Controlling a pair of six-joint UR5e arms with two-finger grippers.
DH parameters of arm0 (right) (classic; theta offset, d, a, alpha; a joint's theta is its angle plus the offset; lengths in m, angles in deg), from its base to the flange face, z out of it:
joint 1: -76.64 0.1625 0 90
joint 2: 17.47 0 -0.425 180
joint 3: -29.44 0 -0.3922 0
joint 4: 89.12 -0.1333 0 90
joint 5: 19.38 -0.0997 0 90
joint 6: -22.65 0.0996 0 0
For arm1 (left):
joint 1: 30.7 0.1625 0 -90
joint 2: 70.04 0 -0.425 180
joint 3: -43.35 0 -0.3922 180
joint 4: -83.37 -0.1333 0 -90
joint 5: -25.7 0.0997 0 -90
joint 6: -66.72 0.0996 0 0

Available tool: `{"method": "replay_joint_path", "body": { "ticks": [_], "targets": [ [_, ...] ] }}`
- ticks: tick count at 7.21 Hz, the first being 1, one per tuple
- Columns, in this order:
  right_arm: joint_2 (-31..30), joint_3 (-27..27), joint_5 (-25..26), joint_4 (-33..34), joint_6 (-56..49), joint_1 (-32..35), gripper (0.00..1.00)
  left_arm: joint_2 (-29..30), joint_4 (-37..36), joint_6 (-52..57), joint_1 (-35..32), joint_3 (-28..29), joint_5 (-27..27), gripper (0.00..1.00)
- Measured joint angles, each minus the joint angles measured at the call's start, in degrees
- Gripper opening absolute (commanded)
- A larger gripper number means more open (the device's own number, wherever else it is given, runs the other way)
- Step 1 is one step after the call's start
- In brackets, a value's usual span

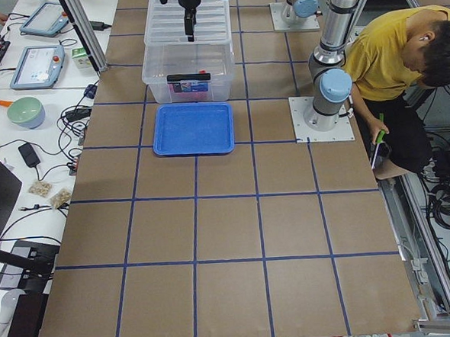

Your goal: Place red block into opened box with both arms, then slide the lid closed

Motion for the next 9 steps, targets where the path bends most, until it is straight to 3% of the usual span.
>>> {"method": "replay_joint_path", "body": {
  "ticks": [5,6,9],
  "targets": [
    [0.1,0.2,0.1,0.6,-1.3,-0.5,1.00,-0.3,-0.6,0.1,0.0,-0.1,0.4,1.00],
    [0.3,0.6,0.8,1.5,-4.9,-2.6,1.00,-0.3,-0.8,0.1,0.0,-0.2,0.4,1.00],
    [1.5,2.9,3.1,1.5,-24.2,-18.9,1.00,-0.2,-1.0,0.0,0.0,-0.2,0.4,1.00]
  ]
}}
